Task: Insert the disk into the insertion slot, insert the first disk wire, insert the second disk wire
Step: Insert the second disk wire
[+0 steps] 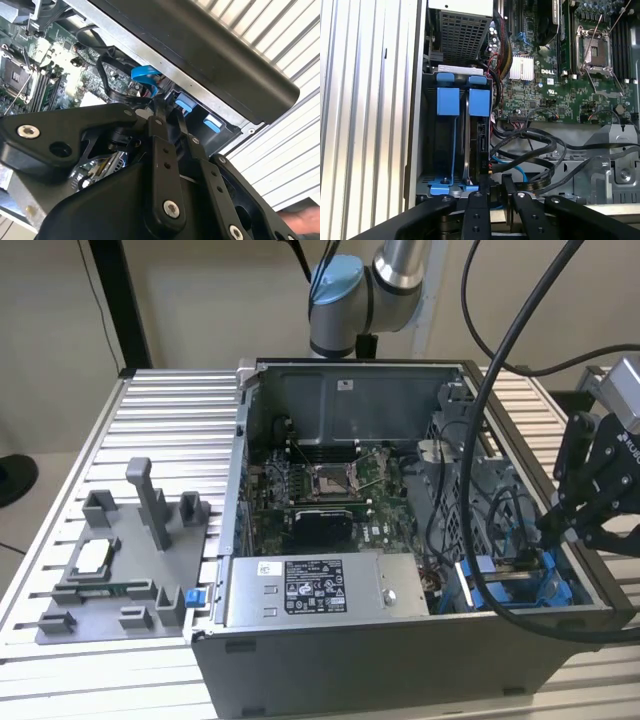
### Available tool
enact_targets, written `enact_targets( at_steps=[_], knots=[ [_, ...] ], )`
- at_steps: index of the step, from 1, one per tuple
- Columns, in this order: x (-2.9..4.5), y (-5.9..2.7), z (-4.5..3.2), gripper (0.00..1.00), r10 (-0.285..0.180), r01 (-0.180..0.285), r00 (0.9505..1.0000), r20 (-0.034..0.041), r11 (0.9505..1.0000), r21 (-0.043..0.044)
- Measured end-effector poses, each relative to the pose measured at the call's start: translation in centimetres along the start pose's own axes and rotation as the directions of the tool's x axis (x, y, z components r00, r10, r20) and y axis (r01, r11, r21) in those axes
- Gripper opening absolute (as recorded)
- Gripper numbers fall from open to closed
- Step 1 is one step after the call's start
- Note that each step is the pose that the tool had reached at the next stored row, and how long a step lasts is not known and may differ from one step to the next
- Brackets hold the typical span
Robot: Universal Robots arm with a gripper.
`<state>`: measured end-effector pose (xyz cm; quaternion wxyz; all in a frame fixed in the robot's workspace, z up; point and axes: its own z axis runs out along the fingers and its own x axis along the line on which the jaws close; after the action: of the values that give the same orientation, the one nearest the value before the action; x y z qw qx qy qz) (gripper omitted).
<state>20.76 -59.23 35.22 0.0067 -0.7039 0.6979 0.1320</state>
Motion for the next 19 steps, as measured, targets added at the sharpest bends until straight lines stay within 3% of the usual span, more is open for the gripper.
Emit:
enact_targets(
  at_steps=[1,11,19],
  knots=[
    [0.00,0.00,0.00,0.00,0.000,0.000,1.0000,0.0001,1.0000,0.0001],
    [0.01,0.00,0.03,0.00,0.000,0.000,1.0000,0.0001,1.0000,-0.0004],
    [-0.23,0.45,-1.08,0.00,0.003,-0.003,1.0000,0.0005,0.9999,-0.0158]
  ],
)
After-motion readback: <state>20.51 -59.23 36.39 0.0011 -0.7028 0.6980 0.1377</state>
